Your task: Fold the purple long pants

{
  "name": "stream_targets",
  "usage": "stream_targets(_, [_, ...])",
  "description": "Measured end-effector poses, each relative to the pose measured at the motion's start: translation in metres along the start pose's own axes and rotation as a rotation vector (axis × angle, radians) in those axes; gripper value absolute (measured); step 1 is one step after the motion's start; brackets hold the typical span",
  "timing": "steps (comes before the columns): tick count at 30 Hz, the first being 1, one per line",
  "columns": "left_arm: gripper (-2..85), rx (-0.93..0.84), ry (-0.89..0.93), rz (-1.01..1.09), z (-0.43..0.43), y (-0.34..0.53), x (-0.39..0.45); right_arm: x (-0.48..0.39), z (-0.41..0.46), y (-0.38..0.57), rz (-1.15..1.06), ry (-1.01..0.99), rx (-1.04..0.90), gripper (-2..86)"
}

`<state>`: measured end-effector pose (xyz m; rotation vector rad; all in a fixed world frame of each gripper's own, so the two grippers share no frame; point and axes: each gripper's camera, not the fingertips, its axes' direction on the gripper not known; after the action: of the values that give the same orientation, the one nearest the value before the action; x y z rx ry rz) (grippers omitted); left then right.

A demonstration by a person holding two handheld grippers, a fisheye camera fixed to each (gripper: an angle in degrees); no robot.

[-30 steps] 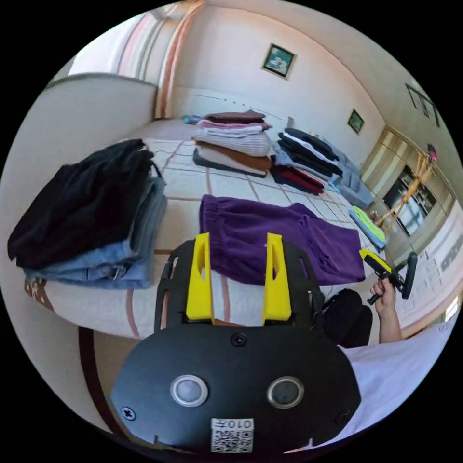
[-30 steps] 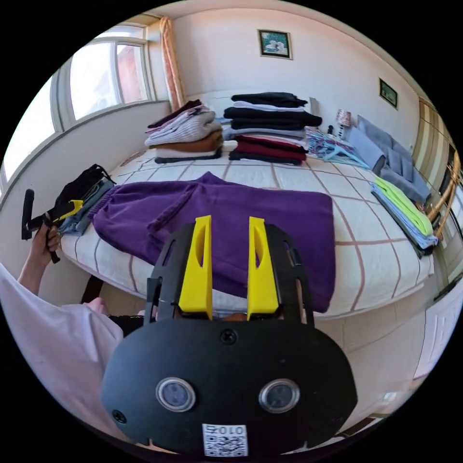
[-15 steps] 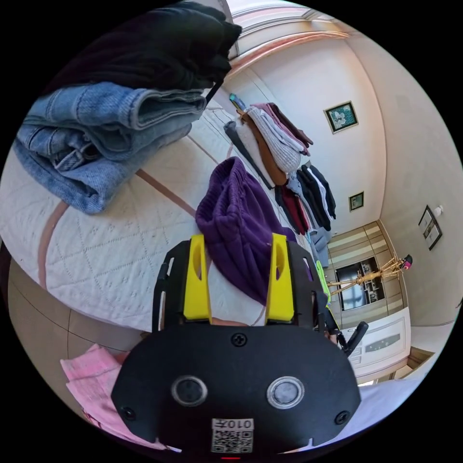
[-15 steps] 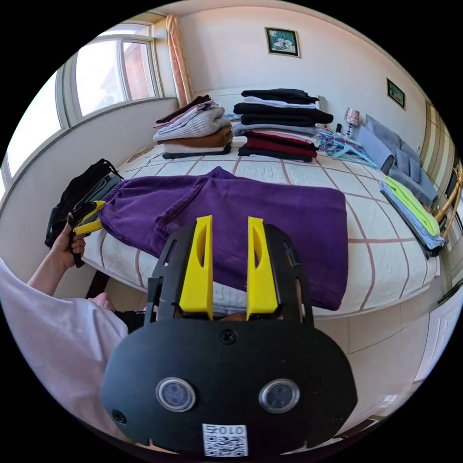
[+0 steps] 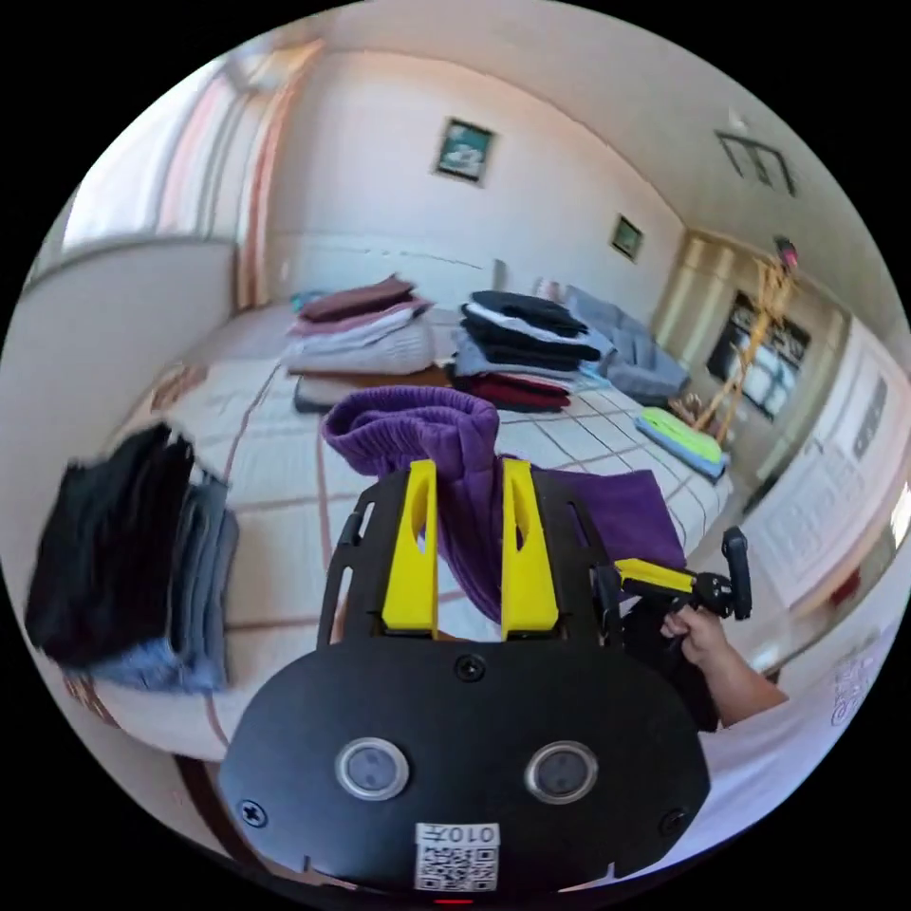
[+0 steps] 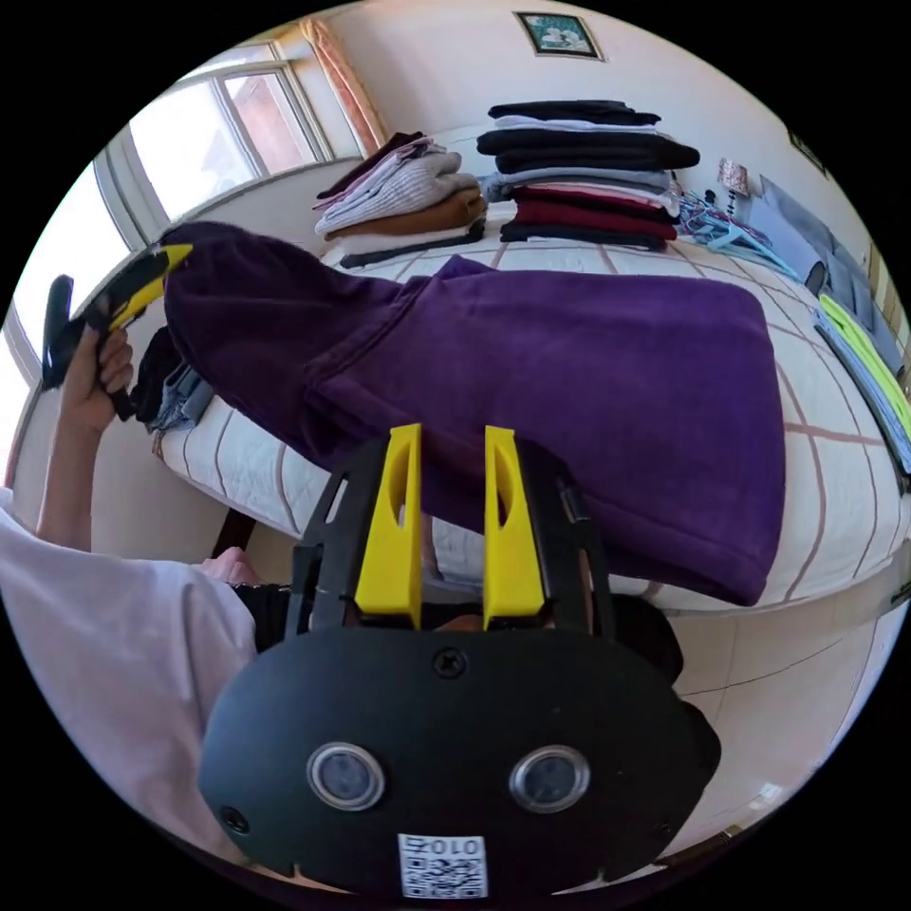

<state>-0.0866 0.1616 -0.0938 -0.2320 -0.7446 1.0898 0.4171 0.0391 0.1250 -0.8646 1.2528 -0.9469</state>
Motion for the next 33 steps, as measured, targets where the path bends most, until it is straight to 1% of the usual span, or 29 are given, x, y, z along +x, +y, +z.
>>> stream_targets(1, [11.0,0.009,0.009,0.120,0.002,-0.024,0.040,0.007,0.002,0.000,0.007,-0.014,0.003,10.9])
stream_targets(2, [11.0,0.013,0.016,0.177,0.004,-0.034,0.061,0.013,0.003,0.000,0.008,-0.027,0.005,10.9])
stream_targets(4, [11.1,0.021,0.056,0.406,0.022,-0.060,0.151,0.025,0.001,0.002,0.018,-0.081,0.020,10.8])
stream_targets(5, [11.2,0.015,0.069,0.462,0.030,-0.063,0.174,0.041,-0.006,0.007,0.080,-0.140,0.049,10.4])
stream_targets(6, [11.5,-0.007,0.111,0.558,0.051,-0.062,0.217,0.051,-0.012,0.012,0.127,-0.166,0.084,10.1])
stream_targets(7, [12.0,-0.058,0.162,0.645,0.078,-0.055,0.256,0.075,-0.026,0.026,0.225,-0.206,0.174,9.5])
stream_targets(8, [12.3,-0.102,0.180,0.679,0.094,-0.049,0.272,0.100,-0.039,0.042,0.308,-0.223,0.237,8.9])
stream_targets(9, [12.8,-0.217,0.222,0.722,0.127,-0.034,0.296,0.112,-0.043,0.050,0.342,-0.221,0.250,9.0])
stream_targets(10, [13.4,-0.298,0.306,0.722,0.147,-0.021,0.304,0.135,-0.051,0.064,0.391,-0.204,0.245,9.1])
stream_targets(12, [14.0,-0.335,0.410,0.658,0.155,-0.007,0.295,0.164,-0.060,0.083,0.459,-0.182,0.227,10.2])
stream_targets(14, [14.5,-0.305,0.432,0.634,0.143,0.000,0.278,0.191,-0.070,0.106,0.521,-0.251,0.272,11.7])
stream_targets(15, [14.8,-0.268,0.407,0.618,0.129,0.002,0.265,0.196,-0.071,0.110,0.529,-0.286,0.292,12.2])
stream_targets(17, [15.2,-0.216,0.343,0.594,0.107,0.004,0.244,0.210,-0.069,0.109,0.532,-0.438,0.348,14.5])
stream_targets(19, [15.8,-0.137,0.212,0.590,0.077,0.016,0.223,0.215,-0.060,0.095,0.503,-0.517,0.341,15.6])
stream_targets(22, [16.6,-0.105,0.071,0.619,0.061,0.045,0.221,0.218,-0.040,0.063,0.466,-0.497,0.227,16.6])
stream_targets(25, [17.4,-0.144,0.021,0.626,0.071,0.071,0.235,0.224,-0.023,0.044,0.456,-0.469,0.148,16.8])
stream_targets(29, [17.1,-0.143,0.029,0.628,0.088,0.087,0.257,0.227,-0.010,0.034,0.465,-0.468,0.091,16.6])
stream_targets(33, [14.2,-0.132,-0.112,0.690,0.115,0.097,0.275,0.234,-0.012,0.044,0.503,-0.476,0.097,16.6])
